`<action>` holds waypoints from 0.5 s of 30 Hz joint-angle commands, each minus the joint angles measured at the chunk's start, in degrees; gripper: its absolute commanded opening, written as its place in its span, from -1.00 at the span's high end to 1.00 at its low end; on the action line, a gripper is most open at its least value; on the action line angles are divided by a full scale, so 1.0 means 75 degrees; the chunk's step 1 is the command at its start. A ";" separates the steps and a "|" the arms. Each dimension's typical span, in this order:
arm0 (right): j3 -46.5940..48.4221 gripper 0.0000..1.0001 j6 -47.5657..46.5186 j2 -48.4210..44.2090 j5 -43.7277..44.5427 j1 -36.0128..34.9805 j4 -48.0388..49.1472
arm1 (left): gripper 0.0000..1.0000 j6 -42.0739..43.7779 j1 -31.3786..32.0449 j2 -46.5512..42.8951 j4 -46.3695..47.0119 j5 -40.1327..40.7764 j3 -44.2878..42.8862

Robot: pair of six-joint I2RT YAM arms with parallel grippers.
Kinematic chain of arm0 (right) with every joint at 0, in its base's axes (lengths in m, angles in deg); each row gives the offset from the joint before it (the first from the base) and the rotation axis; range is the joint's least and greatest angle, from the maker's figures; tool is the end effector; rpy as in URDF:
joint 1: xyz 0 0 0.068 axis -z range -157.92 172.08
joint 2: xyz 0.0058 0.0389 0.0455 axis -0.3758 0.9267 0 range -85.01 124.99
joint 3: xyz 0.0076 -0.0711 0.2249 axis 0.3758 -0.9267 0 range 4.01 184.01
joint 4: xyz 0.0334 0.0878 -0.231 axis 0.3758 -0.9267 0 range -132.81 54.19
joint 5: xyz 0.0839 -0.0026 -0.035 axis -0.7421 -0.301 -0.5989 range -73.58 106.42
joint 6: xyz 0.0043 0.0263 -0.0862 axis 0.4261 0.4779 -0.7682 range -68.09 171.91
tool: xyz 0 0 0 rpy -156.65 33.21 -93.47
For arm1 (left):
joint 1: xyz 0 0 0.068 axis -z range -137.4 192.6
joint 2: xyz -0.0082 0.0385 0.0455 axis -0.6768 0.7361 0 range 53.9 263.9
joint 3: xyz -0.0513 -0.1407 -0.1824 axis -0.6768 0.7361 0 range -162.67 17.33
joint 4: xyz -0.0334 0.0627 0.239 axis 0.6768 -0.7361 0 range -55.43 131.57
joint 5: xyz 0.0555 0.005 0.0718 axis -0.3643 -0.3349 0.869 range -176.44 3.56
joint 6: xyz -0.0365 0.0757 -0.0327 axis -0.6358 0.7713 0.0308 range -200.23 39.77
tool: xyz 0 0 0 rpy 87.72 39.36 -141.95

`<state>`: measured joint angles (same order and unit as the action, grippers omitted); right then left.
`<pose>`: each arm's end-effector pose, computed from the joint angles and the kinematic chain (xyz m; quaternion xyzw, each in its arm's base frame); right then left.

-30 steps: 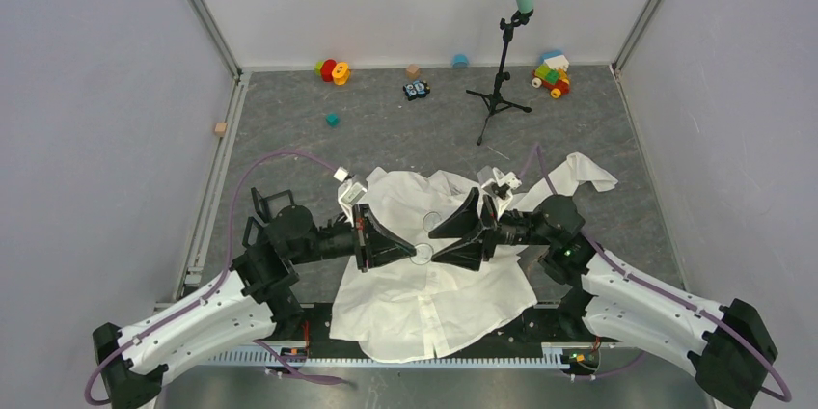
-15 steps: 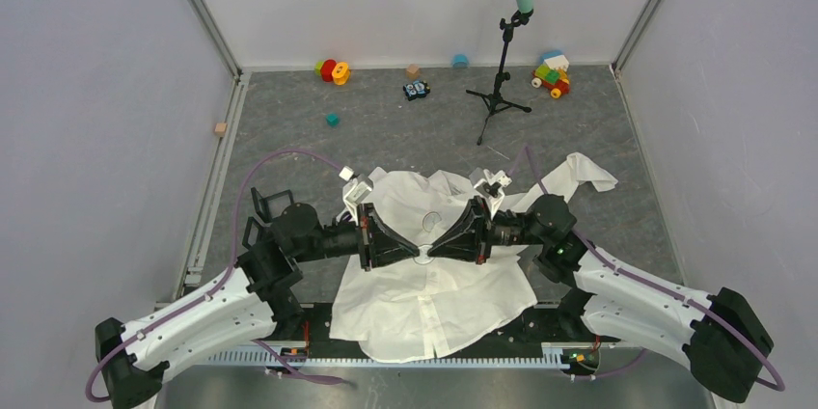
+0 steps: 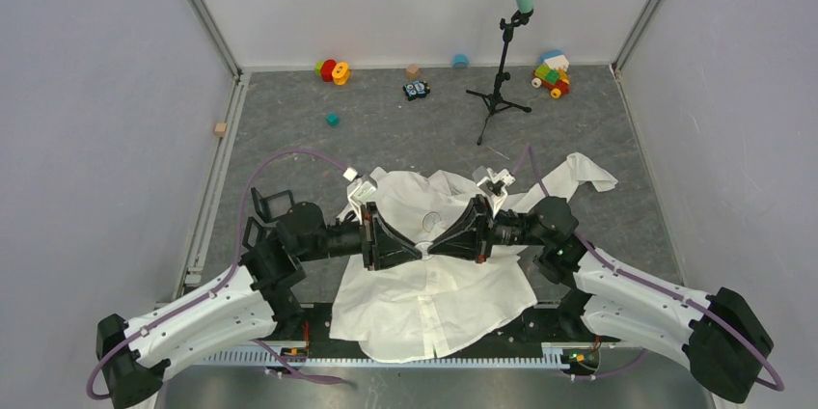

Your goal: Pin the brooch onto the clothing

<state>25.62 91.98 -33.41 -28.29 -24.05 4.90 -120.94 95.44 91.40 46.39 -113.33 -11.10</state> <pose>0.1253 0.2121 0.2508 -0.3236 0.5737 0.6638 0.3542 0.1068 -0.2014 0.2628 0.2326 0.6920 -0.5990 0.3290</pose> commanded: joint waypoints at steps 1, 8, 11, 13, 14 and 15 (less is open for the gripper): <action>-0.0096 1.00 0.0174 -0.0004 0.0134 0.0045 0.0541 | 0.31 -0.0035 0.0021 0.0063 0.0096 0.0074 -0.0007; -0.0096 1.00 0.0258 0.0110 0.0131 0.0057 0.0644 | 0.42 -0.0041 0.0021 0.0260 0.0094 -0.0002 0.0017; -0.0099 1.00 0.0219 0.0166 0.0102 0.0056 0.0603 | 0.50 -0.0037 0.0021 0.0224 0.0204 0.0051 0.0028; -0.0086 1.00 0.0100 0.0177 0.0100 0.0055 0.0425 | 0.53 -0.0092 0.0020 0.0222 0.0347 0.0059 0.0068; -0.0070 1.00 0.0029 0.0195 0.0123 0.0057 0.0282 | 0.56 -0.0094 0.0021 0.0231 0.0387 0.0053 0.0078; -0.0050 1.00 -0.0043 0.0201 0.0135 0.0056 0.0197 | 0.69 -0.0081 0.0015 0.0230 0.0364 0.0076 0.0067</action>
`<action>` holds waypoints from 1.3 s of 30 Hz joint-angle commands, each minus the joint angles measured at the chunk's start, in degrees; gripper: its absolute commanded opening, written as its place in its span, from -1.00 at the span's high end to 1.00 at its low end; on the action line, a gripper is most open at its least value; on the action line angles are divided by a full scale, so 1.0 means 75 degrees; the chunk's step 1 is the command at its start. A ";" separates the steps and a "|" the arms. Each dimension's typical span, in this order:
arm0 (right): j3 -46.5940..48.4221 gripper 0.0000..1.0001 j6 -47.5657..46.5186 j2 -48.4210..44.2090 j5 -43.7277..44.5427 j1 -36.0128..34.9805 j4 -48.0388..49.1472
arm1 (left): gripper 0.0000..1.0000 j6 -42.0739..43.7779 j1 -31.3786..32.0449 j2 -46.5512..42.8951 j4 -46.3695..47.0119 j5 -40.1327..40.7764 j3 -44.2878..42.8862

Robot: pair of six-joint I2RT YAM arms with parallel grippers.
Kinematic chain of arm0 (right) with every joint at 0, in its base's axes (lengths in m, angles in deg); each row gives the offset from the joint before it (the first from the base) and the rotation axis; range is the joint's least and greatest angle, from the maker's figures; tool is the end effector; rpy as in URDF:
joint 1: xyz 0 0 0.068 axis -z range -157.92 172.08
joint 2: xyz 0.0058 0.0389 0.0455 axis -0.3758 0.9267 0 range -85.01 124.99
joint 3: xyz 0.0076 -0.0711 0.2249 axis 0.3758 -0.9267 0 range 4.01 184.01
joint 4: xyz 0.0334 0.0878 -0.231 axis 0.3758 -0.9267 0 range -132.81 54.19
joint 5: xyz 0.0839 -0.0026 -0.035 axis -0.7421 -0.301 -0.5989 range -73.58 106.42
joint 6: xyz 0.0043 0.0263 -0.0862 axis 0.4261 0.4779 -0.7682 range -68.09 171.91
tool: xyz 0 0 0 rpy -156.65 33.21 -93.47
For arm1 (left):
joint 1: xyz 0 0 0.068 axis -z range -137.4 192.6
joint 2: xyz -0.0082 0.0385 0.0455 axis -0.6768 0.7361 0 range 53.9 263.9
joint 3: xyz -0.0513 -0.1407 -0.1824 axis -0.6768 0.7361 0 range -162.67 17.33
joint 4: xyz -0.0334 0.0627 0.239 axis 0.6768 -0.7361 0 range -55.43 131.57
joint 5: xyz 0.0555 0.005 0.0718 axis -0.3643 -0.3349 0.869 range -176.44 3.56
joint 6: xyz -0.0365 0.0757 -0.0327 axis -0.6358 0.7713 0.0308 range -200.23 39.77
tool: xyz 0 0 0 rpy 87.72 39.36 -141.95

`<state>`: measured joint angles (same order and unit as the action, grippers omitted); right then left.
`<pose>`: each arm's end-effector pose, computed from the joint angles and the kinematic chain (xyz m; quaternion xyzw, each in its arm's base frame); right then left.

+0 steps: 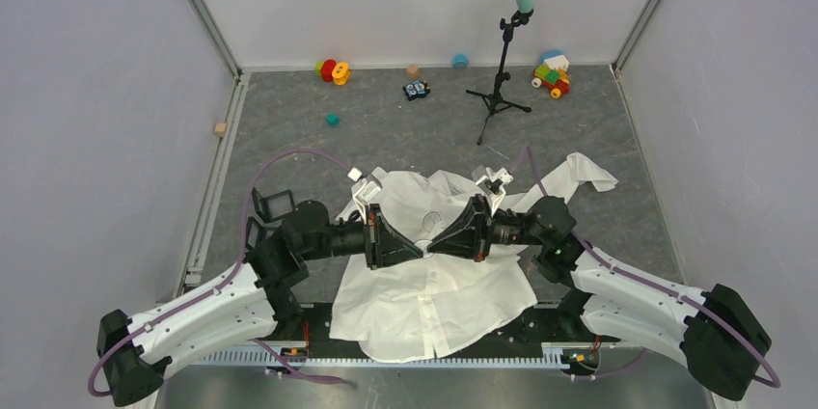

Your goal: Pin the brooch onto the clothing

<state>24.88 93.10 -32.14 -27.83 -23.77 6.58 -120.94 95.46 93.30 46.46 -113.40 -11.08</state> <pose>0.1282 0.2127 0.2451 -0.3132 0.5808 0.6649 0.3500 0.1095 -0.2053 0.2560 0.2315 0.7026 -0.5926 0.3187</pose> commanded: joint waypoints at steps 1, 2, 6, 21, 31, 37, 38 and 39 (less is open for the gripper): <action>0.0034 1.00 -0.0210 0.0042 0.0081 0.0019 -0.0072 | 0.81 -0.0026 0.0017 -0.0018 0.0299 0.0144 0.0051; 0.0033 1.00 -0.0209 0.0032 0.0087 0.0017 -0.0074 | 0.92 0.0006 0.0018 -0.0015 0.0228 0.0191 0.0038; 0.0098 0.71 -0.0348 0.0011 0.0135 0.0036 -0.0289 | 0.96 0.0022 0.0015 -0.0032 0.0181 0.0223 0.0035; -0.0417 -0.19 -0.3185 -0.1537 0.4967 -0.0614 -0.3694 | 0.95 -0.1072 0.0074 -0.0184 -0.0854 0.2252 0.0971; -0.0360 -0.18 -0.3603 -0.1454 0.9709 -0.3650 -0.4104 | 0.95 -0.2127 0.0869 -0.0001 -0.1981 0.4091 0.0626; -0.0160 -0.15 -0.3701 -0.0838 1.1153 -0.4708 -0.4111 | 0.96 -0.2717 0.1772 0.0294 -0.2276 0.5405 0.0357; -0.0051 -0.14 -0.3736 -0.0673 1.1298 -0.4840 -0.4122 | 0.95 -0.2755 0.1815 0.0370 -0.2263 0.5461 0.0316; 0.0030 -0.13 -0.3775 -0.0542 1.1389 -0.4942 -0.4107 | 0.95 -0.2785 0.1857 0.0464 -0.2249 0.5480 0.0282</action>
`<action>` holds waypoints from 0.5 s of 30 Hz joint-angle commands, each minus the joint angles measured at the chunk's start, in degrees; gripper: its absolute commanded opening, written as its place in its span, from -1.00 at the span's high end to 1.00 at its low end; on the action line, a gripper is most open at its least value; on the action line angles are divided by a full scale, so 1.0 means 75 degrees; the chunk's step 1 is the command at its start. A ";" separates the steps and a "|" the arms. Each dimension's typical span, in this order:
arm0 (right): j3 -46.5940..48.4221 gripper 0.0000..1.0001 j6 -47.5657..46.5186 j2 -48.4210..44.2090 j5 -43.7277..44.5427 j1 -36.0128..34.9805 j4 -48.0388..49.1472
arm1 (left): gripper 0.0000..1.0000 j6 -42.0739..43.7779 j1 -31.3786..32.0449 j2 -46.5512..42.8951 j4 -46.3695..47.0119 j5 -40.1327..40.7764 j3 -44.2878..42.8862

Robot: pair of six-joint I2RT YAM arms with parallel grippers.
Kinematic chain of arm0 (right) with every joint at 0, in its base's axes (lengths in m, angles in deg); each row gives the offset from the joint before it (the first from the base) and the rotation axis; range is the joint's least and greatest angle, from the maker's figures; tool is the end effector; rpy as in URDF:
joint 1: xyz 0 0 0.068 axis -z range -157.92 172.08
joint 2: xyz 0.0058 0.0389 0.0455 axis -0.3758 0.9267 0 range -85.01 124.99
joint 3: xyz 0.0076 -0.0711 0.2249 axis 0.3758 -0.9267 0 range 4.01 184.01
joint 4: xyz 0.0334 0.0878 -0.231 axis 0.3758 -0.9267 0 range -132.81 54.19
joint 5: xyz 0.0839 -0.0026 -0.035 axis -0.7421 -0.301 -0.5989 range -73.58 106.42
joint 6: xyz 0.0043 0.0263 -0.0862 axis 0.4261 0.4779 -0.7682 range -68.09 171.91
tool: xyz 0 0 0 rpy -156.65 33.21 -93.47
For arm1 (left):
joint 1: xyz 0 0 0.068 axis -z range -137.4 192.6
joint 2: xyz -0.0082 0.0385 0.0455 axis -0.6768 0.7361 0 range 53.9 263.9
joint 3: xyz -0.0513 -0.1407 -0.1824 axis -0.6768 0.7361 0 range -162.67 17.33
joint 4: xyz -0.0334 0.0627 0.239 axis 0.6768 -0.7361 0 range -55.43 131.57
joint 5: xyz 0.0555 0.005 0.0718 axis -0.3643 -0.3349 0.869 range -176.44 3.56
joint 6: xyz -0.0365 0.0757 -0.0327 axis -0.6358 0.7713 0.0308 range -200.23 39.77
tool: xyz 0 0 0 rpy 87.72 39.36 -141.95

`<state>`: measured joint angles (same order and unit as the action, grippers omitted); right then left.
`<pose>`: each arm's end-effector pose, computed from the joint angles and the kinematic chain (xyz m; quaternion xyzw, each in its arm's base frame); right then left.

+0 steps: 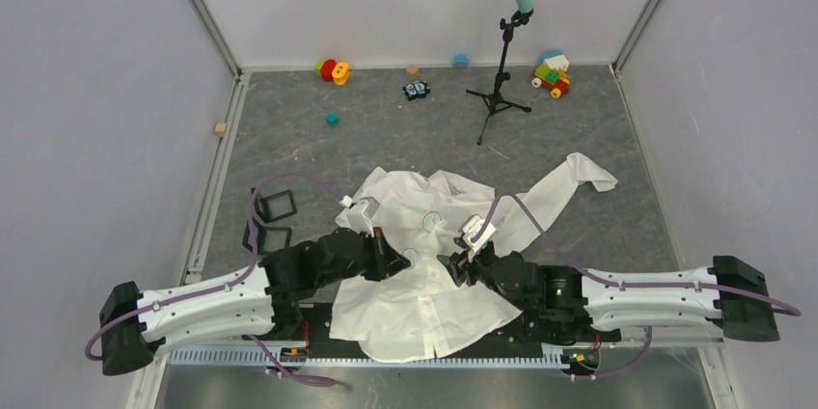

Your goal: Pin the brooch onto the clothing

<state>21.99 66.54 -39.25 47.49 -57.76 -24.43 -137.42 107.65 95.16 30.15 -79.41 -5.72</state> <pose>0.0821 0.2220 0.1797 -0.2805 0.7363 0.2781 0.5493 0.1031 -0.1984 0.1708 0.0284 0.8628 -0.4139 0.2888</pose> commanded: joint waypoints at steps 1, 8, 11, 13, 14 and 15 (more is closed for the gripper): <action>0.0494 -0.12 -0.0238 0.0542 0.1463 -0.0525 0.0024 | 0.95 -0.0598 0.0269 0.0296 -0.0060 0.0956 -0.0490; 0.0624 -0.13 -0.0127 0.1035 0.2041 -0.0887 0.0157 | 0.95 -0.0636 0.0457 0.0479 0.0007 0.1079 -0.0746; 0.0710 -0.12 -0.0235 0.1173 0.2168 -0.0884 0.0210 | 0.96 -0.0660 0.0478 0.0631 0.0088 0.1088 -0.0808; 0.0748 -0.09 -0.0283 0.1281 0.2250 -0.0887 0.0236 | 0.95 -0.0649 0.0479 0.0769 0.0162 0.1099 -0.0904; 0.0784 -0.06 -0.0282 0.1340 0.2282 -0.0887 0.0205 | 0.95 -0.0622 0.0490 0.0870 0.0163 0.1112 -0.0962; 0.0824 -0.02 -0.0259 0.1392 0.2300 -0.0890 0.0133 | 0.95 -0.0585 0.0505 0.0938 0.0157 0.1131 -0.1010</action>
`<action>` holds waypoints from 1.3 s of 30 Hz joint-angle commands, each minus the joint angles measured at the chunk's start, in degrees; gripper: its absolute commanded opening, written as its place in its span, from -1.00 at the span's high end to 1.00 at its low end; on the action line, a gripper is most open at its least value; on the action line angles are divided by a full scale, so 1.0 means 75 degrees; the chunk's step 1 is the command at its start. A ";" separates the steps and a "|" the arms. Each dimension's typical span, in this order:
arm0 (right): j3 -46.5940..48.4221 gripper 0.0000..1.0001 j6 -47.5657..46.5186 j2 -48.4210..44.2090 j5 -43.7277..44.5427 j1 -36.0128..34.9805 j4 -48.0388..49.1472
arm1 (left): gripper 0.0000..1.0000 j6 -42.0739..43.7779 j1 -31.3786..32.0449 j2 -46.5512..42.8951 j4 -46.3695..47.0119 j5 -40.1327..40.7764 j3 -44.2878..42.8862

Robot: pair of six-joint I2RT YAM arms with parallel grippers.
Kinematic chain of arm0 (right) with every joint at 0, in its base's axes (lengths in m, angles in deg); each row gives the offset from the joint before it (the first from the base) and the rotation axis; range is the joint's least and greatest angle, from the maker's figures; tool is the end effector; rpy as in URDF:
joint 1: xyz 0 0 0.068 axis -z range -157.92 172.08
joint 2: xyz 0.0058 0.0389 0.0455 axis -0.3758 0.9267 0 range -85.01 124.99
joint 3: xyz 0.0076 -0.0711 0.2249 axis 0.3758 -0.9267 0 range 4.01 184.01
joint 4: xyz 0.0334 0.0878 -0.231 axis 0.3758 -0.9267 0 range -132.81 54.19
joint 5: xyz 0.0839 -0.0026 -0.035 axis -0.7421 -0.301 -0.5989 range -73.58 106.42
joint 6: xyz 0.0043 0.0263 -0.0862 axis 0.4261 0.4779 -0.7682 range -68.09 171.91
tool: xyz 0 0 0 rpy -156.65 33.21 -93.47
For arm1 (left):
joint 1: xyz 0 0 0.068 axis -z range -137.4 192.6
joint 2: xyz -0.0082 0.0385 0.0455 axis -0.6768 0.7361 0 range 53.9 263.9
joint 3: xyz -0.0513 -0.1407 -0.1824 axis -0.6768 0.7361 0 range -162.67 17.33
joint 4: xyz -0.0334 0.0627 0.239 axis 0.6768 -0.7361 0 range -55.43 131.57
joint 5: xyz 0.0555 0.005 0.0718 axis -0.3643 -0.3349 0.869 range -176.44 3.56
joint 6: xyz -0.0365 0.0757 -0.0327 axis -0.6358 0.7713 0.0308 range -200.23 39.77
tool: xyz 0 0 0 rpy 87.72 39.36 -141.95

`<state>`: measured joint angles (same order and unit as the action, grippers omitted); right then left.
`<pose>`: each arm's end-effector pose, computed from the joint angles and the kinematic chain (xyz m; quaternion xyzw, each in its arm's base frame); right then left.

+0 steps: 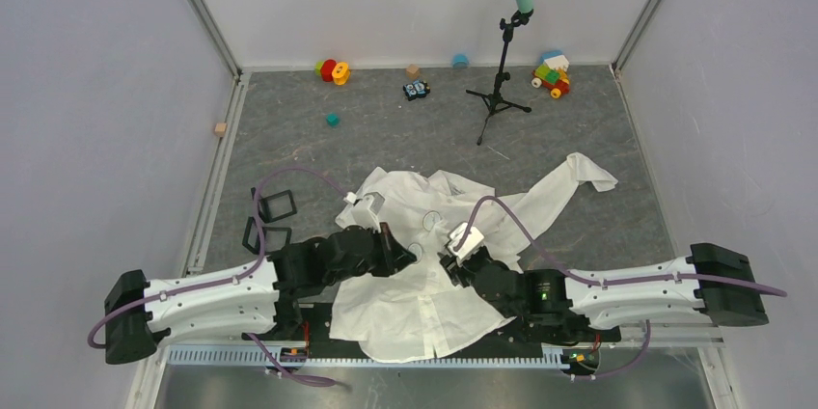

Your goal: Pin the brooch onto the clothing

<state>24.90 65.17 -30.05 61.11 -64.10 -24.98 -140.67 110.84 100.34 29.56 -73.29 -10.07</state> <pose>0.0724 0.2325 0.1662 -0.2907 0.7455 0.1830 0.5712 0.1037 -0.2105 0.1795 0.0026 0.8666 -0.3975 0.3015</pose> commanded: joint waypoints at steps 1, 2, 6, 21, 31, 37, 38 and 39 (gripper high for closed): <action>0.0479 0.01 -0.0066 0.0204 0.0475 -0.0042 0.0186 | 0.96 -0.0144 0.0088 0.0317 0.0236 0.0327 -0.0477; 0.0486 0.03 -0.0053 0.0249 0.0443 -0.0042 0.0197 | 0.95 -0.0161 0.0109 0.0371 0.0241 0.0333 -0.0496; 0.0459 0.06 -0.0114 0.0345 0.0426 -0.0043 0.0389 | 0.95 -0.0109 0.0145 0.0611 0.0231 0.0368 -0.0586; 0.0445 1.00 -0.0431 0.0292 -0.0029 -0.0043 0.0678 | 0.95 -0.0050 0.0189 0.1361 -0.0039 0.0760 -0.0968; 0.0341 1.00 -0.0683 0.0248 -0.0671 -0.0043 0.0868 | 0.96 -0.0079 0.0188 0.1463 -0.0025 0.0790 -0.0995; 0.0439 1.00 -0.0697 0.0421 -0.0865 -0.0042 0.0729 | 0.96 -0.0135 0.0185 0.1427 0.0207 0.0763 -0.0954; 0.0427 1.00 -0.0691 0.0428 -0.0889 -0.0042 0.0726 | 0.96 -0.0135 0.0191 0.1435 0.0207 0.0766 -0.0964; 0.0417 1.00 -0.0689 0.0417 -0.0909 -0.0042 0.0725 | 0.95 -0.0132 0.0183 0.1440 0.0208 0.0772 -0.0963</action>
<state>26.41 60.55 -26.94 55.80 -64.07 -21.66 -140.67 111.85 111.29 29.30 -69.90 -15.21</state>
